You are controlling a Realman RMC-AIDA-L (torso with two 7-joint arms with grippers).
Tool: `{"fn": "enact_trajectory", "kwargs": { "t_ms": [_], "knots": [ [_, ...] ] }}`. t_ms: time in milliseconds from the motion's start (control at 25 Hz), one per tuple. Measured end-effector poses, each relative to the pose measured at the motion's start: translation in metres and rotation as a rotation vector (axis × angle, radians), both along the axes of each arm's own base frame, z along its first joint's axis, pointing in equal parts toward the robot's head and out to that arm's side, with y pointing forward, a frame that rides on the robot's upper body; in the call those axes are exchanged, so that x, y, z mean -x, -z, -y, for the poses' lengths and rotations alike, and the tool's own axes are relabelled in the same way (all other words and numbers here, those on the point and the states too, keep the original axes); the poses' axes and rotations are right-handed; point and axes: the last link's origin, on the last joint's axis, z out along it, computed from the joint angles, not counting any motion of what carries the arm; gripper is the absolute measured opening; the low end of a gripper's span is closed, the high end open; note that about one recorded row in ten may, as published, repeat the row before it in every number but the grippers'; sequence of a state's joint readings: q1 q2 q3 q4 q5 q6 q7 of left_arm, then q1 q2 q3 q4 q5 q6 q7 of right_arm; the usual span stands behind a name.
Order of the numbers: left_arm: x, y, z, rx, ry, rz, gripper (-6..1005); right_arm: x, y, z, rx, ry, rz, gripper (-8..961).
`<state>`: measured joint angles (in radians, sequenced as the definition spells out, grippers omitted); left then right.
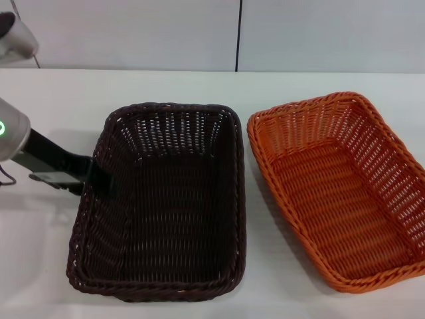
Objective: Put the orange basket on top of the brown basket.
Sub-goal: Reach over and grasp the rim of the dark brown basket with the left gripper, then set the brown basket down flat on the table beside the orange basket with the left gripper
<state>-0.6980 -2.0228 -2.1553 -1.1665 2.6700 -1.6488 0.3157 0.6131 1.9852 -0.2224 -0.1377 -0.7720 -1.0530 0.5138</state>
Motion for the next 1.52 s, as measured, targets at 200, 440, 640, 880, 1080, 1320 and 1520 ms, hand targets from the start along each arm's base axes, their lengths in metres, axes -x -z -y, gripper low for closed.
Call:
{"fn": "enact_trajectory", "kwargs": {
  "t_ms": [200, 440, 640, 880, 1080, 1320, 1520],
  "knots": [
    [0.001, 0.002, 0.001, 0.009, -0.001, 0.000, 669, 0.001, 0.001, -0.001, 0.001, 0.000, -0.001, 690],
    [0.010, 0.004, 0.002, 0.015, -0.008, 0.001, 539, 0.001, 0.003, -0.002, 0.010, 0.005, -0.005, 690],
    [0.011, 0.003, 0.002, 0.013, 0.001, 0.003, 244, 0.001, 0.003, -0.003, 0.011, 0.006, -0.004, 690],
    [0.006, -0.001, 0.001, -0.001, 0.025, -0.003, 212, 0.001, 0.004, -0.003, 0.016, 0.009, -0.004, 690],
    [0.002, -0.009, 0.000, -0.007, 0.050, -0.006, 207, 0.002, 0.007, -0.002, 0.019, 0.009, -0.007, 690],
    [-0.024, -0.037, -0.003, -0.073, 0.201, 0.055, 201, 0.002, 0.007, -0.002, 0.019, 0.009, -0.007, 690],
    [-0.036, -0.058, -0.003, -0.103, 0.272, 0.050, 198, 0.002, 0.007, -0.002, 0.019, 0.009, -0.007, 690]
  ]
}}
